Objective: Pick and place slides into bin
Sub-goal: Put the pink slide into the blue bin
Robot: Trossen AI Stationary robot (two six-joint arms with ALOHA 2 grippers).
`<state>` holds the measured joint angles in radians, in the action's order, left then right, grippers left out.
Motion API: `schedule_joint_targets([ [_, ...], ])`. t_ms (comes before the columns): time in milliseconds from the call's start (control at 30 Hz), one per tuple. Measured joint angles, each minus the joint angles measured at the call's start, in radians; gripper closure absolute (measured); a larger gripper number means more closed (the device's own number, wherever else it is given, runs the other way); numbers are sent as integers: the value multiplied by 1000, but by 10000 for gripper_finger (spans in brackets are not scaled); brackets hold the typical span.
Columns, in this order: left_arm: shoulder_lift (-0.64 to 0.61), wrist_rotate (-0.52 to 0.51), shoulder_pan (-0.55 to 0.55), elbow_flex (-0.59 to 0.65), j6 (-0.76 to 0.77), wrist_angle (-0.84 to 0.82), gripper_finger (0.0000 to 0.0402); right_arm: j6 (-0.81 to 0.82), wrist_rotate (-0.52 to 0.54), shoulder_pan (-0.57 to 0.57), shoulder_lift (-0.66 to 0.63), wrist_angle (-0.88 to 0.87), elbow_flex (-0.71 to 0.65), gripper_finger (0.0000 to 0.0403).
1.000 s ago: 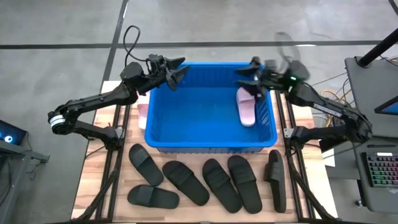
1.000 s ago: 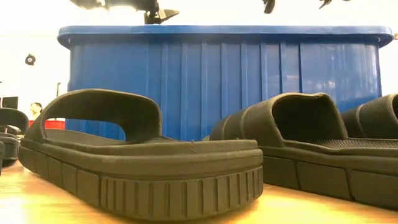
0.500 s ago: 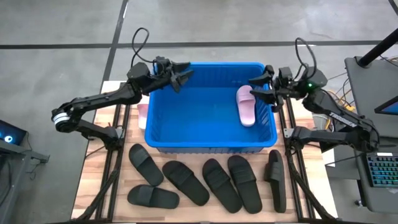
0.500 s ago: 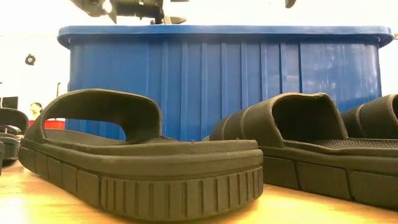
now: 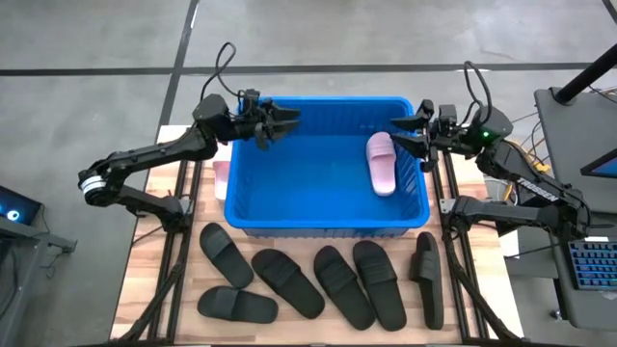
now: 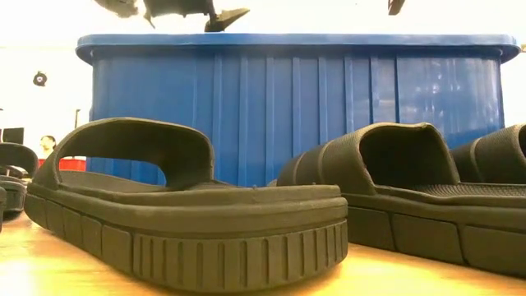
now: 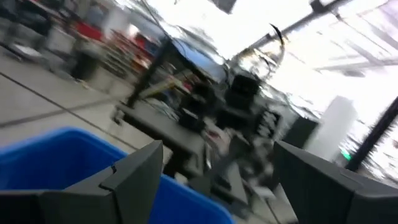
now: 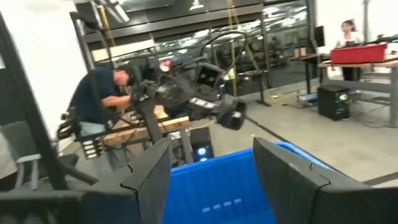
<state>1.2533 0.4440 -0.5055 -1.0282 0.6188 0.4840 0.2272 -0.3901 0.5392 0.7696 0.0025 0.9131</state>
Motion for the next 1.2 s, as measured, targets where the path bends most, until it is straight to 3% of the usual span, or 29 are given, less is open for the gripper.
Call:
schedule_joint_targets([
  [100,-13,129,1,-14,-22,-62,114,32,70,0,-3,1,0,188],
  [167,-32,160,2,-19,-21,-128,114,70,119,0,-5,2,2,188],
  [333,-86,152,1,-21,-46,-247,114,6,246,0,5,6,30,188],
  [533,-170,98,1,-21,-182,-470,114,-26,363,0,34,8,83,188],
  [733,-303,-123,1,-21,-343,-741,114,-21,366,0,78,7,134,188],
  [1000,-459,-425,3,-19,-547,-932,114,4,365,0,140,1,164,188],
  [1200,-504,-709,4,-15,-572,-1125,114,118,362,0,182,-3,164,188],
])
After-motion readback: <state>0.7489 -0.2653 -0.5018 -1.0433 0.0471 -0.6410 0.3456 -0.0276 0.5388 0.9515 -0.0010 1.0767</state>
